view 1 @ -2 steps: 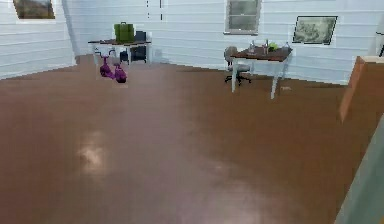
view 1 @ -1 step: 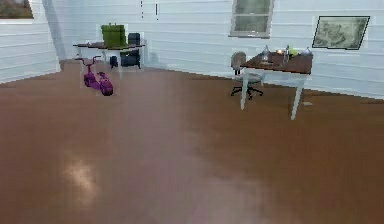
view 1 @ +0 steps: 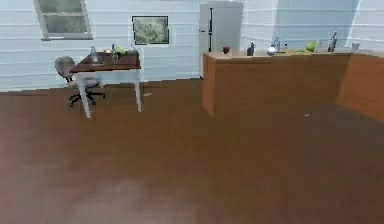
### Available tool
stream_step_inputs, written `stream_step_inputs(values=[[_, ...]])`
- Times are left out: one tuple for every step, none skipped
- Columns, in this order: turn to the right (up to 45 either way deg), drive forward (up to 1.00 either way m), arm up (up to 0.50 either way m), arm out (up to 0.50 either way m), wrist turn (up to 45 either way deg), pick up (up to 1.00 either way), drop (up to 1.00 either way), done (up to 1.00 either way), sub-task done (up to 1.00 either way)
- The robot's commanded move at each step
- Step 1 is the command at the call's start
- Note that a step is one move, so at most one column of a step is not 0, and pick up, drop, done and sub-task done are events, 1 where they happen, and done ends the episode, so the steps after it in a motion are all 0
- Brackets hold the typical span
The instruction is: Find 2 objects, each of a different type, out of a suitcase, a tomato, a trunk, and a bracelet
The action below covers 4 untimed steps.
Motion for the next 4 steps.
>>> stream_step_inputs(values=[[24.0, 0.00, 0.00, 0.00, 0.0, 0.00, 0.00, 0.00, 0.00], [3.0, 0.00, 0.00, 0.00, 0.0, 0.00, 0.00, 0.00, 0.00], [0.0, 0.45, 0.00, 0.00, 0.0, 0.00, 0.00, 0.00, 0.00], [30.0, 0.00, 0.00, 0.00, 0.0, 0.00, 0.00, 0.00, 0.00]])
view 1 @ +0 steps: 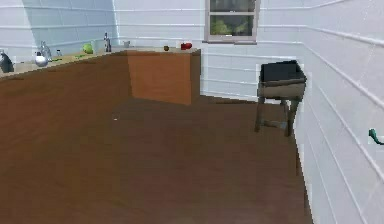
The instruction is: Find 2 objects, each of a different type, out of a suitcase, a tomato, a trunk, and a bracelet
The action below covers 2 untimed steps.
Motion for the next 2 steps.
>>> stream_step_inputs(values=[[0.0, 1.00, 0.00, 0.00, 0.0, 0.00, 0.00, 0.00, 0.00], [3.0, 0.00, 0.00, 0.00, 0.0, 0.00, 0.00, 0.00, 0.00]])
